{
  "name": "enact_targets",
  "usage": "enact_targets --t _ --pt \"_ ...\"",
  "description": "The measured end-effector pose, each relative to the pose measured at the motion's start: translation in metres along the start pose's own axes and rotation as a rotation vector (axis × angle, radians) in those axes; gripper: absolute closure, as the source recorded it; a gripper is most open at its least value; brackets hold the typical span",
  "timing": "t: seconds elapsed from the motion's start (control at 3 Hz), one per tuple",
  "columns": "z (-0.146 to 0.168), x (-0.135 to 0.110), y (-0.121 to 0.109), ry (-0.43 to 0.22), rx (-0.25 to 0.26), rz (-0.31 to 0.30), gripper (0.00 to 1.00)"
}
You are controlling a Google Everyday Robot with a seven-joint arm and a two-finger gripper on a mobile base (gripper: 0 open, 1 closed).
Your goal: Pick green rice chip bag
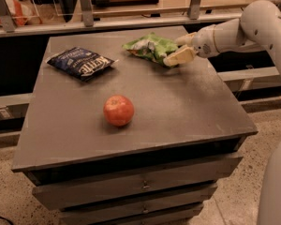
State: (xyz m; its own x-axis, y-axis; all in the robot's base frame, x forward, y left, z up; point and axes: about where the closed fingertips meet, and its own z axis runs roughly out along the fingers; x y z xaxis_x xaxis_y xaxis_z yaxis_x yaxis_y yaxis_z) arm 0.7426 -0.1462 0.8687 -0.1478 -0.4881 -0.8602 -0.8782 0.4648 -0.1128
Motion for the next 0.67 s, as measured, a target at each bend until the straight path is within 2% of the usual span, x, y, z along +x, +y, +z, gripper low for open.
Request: enact_targets --t 0.33,0.67 --pt "-0.0016 -0.0005 0.0013 0.003 0.006 -0.008 0.84" --pt "-0.0033 -0.0017 0.0019 0.004 0.013 -0.016 1.00"
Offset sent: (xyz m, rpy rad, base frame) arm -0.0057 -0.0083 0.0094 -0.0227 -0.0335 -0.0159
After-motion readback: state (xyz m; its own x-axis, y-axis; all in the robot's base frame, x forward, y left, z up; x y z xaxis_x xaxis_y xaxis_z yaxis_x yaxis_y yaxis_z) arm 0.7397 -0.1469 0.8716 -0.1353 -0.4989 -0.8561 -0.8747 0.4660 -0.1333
